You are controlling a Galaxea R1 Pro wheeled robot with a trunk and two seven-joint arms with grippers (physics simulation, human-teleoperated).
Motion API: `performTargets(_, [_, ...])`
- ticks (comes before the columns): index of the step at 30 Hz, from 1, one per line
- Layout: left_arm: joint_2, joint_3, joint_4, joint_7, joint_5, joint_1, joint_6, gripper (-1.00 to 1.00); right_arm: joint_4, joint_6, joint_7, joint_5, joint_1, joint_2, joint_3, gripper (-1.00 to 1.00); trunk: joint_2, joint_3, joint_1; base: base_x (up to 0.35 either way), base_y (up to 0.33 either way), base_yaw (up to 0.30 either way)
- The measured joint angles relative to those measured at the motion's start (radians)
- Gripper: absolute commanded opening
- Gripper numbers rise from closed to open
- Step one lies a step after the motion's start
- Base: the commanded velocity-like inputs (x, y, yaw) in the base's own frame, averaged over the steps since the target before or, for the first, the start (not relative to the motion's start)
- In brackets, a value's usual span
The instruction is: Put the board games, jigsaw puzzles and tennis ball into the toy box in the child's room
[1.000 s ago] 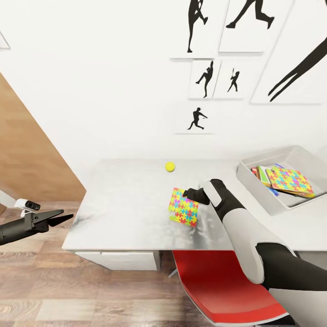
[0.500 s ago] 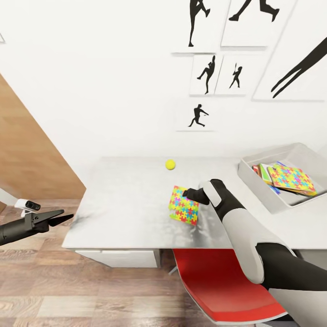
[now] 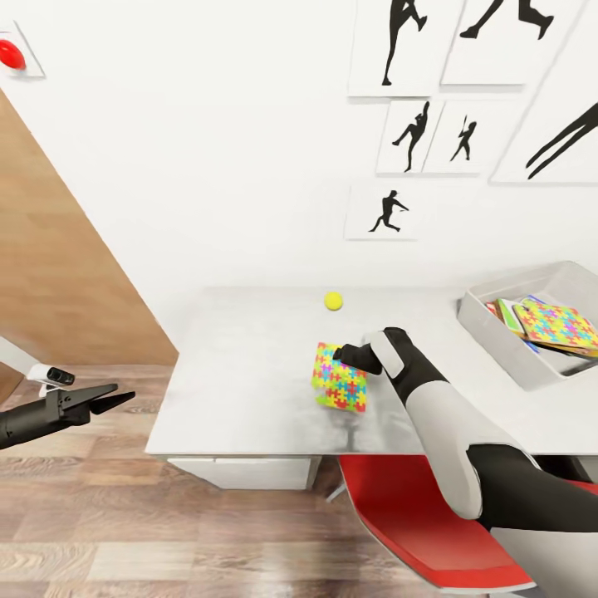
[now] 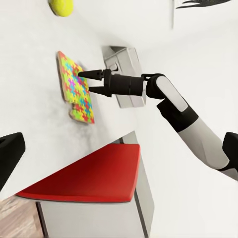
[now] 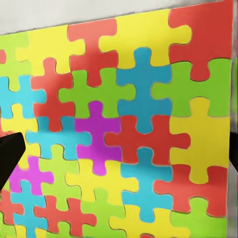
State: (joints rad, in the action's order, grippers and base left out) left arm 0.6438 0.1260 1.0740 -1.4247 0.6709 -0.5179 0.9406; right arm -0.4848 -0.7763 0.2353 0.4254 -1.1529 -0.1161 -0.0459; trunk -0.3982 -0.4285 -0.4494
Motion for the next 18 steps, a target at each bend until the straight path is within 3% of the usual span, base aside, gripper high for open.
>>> performTargets(18, [0.001, 0.001, 0.0, 0.0, 0.0, 0.0, 0.0, 1.0, 0.001, -0.004, 0.0, 0.001, 0.0, -0.004, 0.001, 1.0, 0.0, 0.0, 0.0, 0.0, 0.251, 0.0])
